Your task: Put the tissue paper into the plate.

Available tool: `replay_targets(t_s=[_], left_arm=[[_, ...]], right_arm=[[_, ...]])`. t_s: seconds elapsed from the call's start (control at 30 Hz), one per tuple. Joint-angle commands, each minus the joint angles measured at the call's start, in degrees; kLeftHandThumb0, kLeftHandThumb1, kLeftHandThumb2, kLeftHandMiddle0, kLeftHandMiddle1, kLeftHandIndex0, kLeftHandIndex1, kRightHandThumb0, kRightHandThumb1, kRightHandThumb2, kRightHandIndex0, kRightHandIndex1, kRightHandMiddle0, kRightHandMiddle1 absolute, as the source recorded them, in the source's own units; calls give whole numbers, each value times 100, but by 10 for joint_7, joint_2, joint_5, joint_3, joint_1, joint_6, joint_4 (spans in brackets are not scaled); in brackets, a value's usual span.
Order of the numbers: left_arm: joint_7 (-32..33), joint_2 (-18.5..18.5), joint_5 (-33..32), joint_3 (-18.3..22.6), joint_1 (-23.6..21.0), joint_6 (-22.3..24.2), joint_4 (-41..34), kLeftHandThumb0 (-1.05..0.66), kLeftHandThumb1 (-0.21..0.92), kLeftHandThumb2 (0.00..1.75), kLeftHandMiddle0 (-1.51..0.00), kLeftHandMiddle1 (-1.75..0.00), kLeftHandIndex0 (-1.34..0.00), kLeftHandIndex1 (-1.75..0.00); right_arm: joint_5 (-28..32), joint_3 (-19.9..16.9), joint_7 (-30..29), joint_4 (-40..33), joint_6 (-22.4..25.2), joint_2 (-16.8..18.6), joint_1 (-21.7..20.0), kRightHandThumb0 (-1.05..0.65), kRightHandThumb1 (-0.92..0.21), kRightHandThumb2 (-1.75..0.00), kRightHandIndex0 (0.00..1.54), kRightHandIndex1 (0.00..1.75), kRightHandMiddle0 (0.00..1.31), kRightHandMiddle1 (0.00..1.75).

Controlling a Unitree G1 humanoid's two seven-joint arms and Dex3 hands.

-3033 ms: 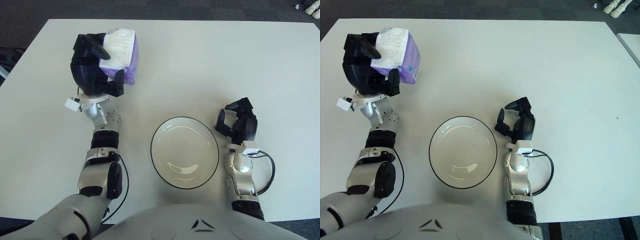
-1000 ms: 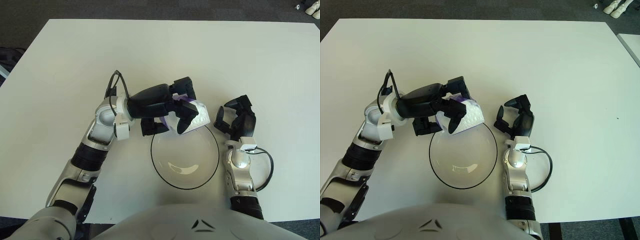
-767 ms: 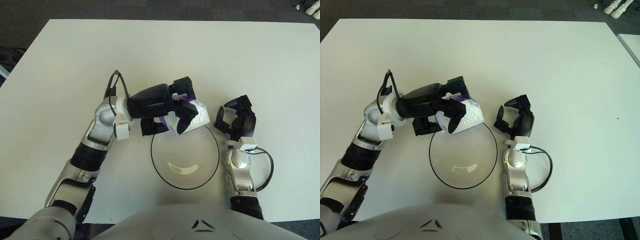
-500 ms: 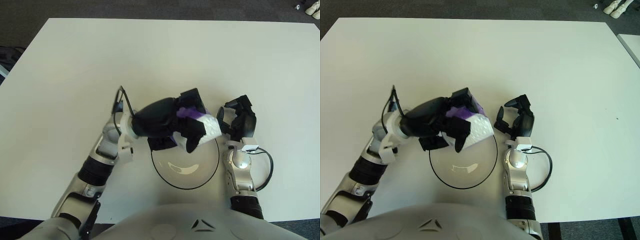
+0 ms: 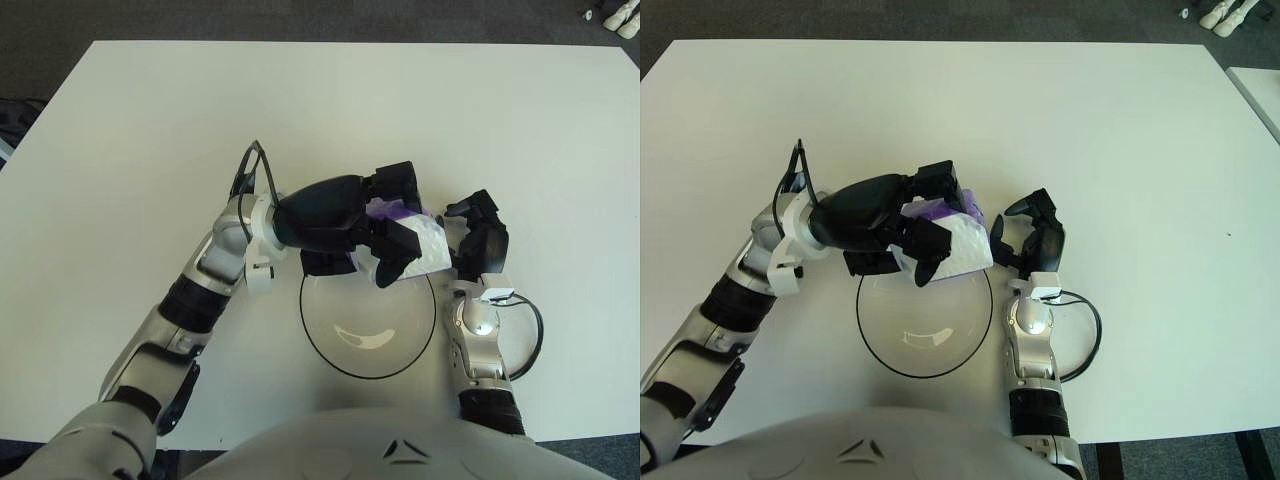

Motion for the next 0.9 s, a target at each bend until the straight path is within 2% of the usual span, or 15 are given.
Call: replay_targets(t_s=[0.0, 0.03, 0.1, 0.17, 0.27, 0.37, 0.57, 0.67, 0.77, 0.87], left_arm=[[-30, 27, -23, -24, -13, -20, 21, 0, -10, 175, -90, -175, -76, -163], [-38, 32, -28, -30, -16, -19, 23, 0, -9, 174, -88, -175, -76, -164], [-27, 15, -74, -36, -2, -48, 39, -1, -8, 172, -86, -175, -78, -162], [-15, -2, -95, -36, -3, -99, 65, -1, -7, 170, -86, -175, -80, -156], [-18, -7, -89, -37, -27, -157, 100, 0, -5, 167, -87, -175, -78, -154], [-22, -3, -84, -37, -49, -189, 126, 0, -4, 166, -87, -175, -75, -155], [-25, 20, -102, -44, -75, -199, 149, -1, 0, 162, -85, -175, -71, -155], [-33, 43, -116, -51, -80, -180, 140, -1, 4, 158, -83, -175, -66, -158], [-48, 77, -138, -55, -78, -147, 120, -1, 14, 150, -77, -175, -54, -164], [-56, 89, -140, -53, -73, -130, 105, -1, 28, 135, -66, -175, -44, -166]], right_arm=[[-4, -4, 5, 74, 1, -2, 40, -54, -19, -149, 117, 175, 72, 175], [-4, -4, 6, 74, 2, -2, 40, -54, -19, -148, 117, 175, 72, 175], [-4, -3, 6, 70, 7, -1, 42, -53, -20, -148, 116, 175, 72, 175], [-4, -3, 7, 67, 9, 0, 44, -53, -21, -146, 115, 175, 71, 175], [-5, -1, 7, 62, 6, 1, 46, -52, -23, -144, 113, 175, 69, 175], [-5, 0, 9, 63, -5, 0, 47, -52, -23, -143, 113, 175, 68, 175], [1, -2, 17, 65, -5, -2, 45, -52, -22, -144, 116, 175, 69, 175], [3, -3, 20, 62, -5, -1, 47, -52, -23, -143, 114, 175, 68, 175], [6, -4, 20, 61, -6, 1, 48, -51, -25, -141, 112, 175, 67, 175], [8, -4, 20, 61, -7, 2, 48, -51, -26, -140, 112, 175, 66, 175]])
